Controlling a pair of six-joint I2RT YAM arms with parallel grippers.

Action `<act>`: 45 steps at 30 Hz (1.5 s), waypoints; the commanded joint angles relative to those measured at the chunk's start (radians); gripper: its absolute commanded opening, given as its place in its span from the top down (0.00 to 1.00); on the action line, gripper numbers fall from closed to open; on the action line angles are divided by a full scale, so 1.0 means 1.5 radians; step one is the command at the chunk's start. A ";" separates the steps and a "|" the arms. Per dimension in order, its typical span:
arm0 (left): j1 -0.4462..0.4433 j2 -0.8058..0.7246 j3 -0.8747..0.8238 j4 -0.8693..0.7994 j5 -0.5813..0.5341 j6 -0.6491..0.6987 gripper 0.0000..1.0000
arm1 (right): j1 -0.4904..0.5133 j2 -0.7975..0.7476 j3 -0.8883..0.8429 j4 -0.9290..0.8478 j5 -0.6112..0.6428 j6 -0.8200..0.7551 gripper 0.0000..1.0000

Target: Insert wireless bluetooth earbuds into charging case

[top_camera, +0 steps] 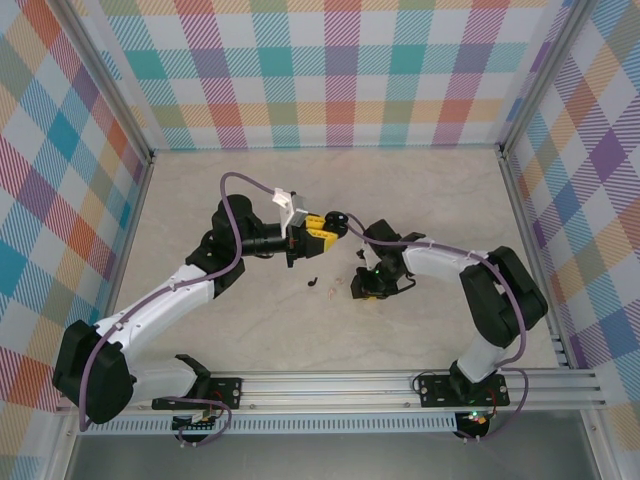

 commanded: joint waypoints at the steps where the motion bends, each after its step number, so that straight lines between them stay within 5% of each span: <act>1: -0.007 -0.016 -0.005 0.006 -0.001 0.013 0.85 | 0.003 0.016 0.016 0.001 0.027 0.018 0.72; 35: -0.008 0.000 0.017 -0.005 -0.003 0.013 0.85 | 0.004 0.084 0.146 -0.113 0.308 -0.008 0.76; 45: -0.008 -0.005 0.017 -0.008 -0.006 0.011 0.85 | 0.004 0.116 0.179 -0.104 0.297 -0.018 0.77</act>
